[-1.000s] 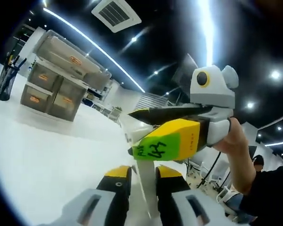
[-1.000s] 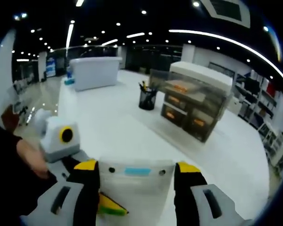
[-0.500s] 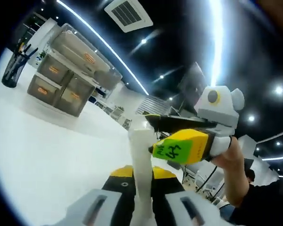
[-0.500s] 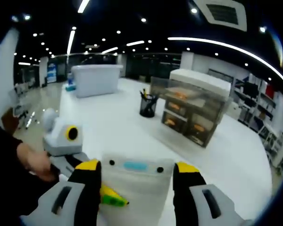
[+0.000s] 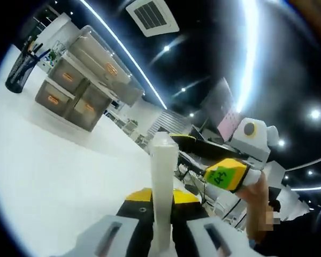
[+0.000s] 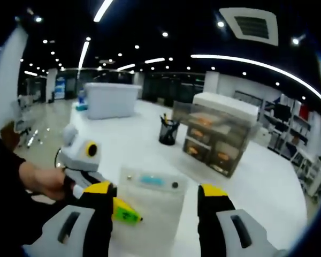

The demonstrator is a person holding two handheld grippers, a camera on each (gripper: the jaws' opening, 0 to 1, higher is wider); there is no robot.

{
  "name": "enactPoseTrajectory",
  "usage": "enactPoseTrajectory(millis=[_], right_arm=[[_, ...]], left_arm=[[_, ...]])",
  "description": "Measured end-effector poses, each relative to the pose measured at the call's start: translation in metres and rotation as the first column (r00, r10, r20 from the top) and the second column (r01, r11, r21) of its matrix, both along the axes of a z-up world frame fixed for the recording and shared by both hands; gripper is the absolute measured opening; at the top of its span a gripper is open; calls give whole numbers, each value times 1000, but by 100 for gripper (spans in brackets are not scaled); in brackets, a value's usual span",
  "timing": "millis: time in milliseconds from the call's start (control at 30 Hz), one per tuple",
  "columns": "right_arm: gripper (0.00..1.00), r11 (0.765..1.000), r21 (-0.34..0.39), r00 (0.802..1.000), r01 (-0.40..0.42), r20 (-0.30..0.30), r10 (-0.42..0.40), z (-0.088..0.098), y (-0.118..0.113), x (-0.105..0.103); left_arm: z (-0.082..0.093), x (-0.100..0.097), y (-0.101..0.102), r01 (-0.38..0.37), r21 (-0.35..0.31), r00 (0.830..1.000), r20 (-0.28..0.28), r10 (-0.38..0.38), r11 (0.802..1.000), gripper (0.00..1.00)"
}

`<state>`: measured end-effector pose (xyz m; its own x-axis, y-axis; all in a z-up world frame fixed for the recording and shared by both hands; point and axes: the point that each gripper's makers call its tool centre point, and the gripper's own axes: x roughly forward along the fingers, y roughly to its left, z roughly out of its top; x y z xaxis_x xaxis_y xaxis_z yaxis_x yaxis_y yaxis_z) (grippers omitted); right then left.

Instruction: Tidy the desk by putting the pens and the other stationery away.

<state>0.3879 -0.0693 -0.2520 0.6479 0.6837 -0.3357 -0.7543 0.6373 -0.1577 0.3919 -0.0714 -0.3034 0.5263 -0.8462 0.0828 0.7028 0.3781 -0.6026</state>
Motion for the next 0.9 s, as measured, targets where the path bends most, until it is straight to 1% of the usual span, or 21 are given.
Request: enactPoseTrajectory(millis=[67,100,167,200,233,267,300,333,400,433,467,567,633,700,800,900], right_arm=[[59,1000,-6,999,0,38,1,5,0,-2],[58,1000,-13,999,-2,54,3,6,-1,-4],[55,999,-43,995,-16,97,20,8,0,-7],[55,998,-58,990,-29,136,37,11,2,-10],[55,997,-73,986,-32,161,43,11,2,-12],[55,995,-90,982,-36,183,52,12,3,-15],[55,993,-113,978,-42,200,65,11,4,-17],[54,991,-128,974,-46,213,73,10,5,-19],[51,982,-183,963,-39,255,86,9,5,-23],[50,979,-201,955,-42,279,98,10,7,-25],[50,978,-206,953,-43,286,103,10,8,-27],[50,964,-260,926,-53,347,145,15,12,-31],[51,949,-309,902,-64,389,187,14,17,-36],[53,937,-345,891,-62,404,208,11,20,-40],[55,911,-410,868,-42,436,237,6,19,-38],[55,886,-461,844,-41,459,277,-1,22,-43]], left_arm=[[4,2,7,-7,-20,1000,-2,7,1000,11],[6,4,12,-25,-32,1000,-3,25,999,11],[10,5,19,-32,-43,999,2,32,999,11],[13,6,25,-36,-69,999,-16,35,997,11],[16,7,29,-34,-92,999,-26,32,995,11],[19,7,33,-33,-120,998,-49,28,992,11],[20,8,36,-35,-130,998,-60,27,991,11],[21,9,40,-34,-131,998,-59,26,991,11],[26,10,48,-43,-145,997,-65,34,988,11],[27,11,51,-43,-157,997,-70,32,987,11],[28,11,52,-42,-164,997,-73,31,985,11],[34,11,63,-41,-207,996,-90,23,978,11],[36,10,66,-46,-211,996,-84,29,976,11],[38,10,71,-49,-230,995,-93,28,972,11],[39,10,76,-47,-269,993,-118,16,962,11],[41,8,80,-40,-316,989,-151,-9,948,11]])
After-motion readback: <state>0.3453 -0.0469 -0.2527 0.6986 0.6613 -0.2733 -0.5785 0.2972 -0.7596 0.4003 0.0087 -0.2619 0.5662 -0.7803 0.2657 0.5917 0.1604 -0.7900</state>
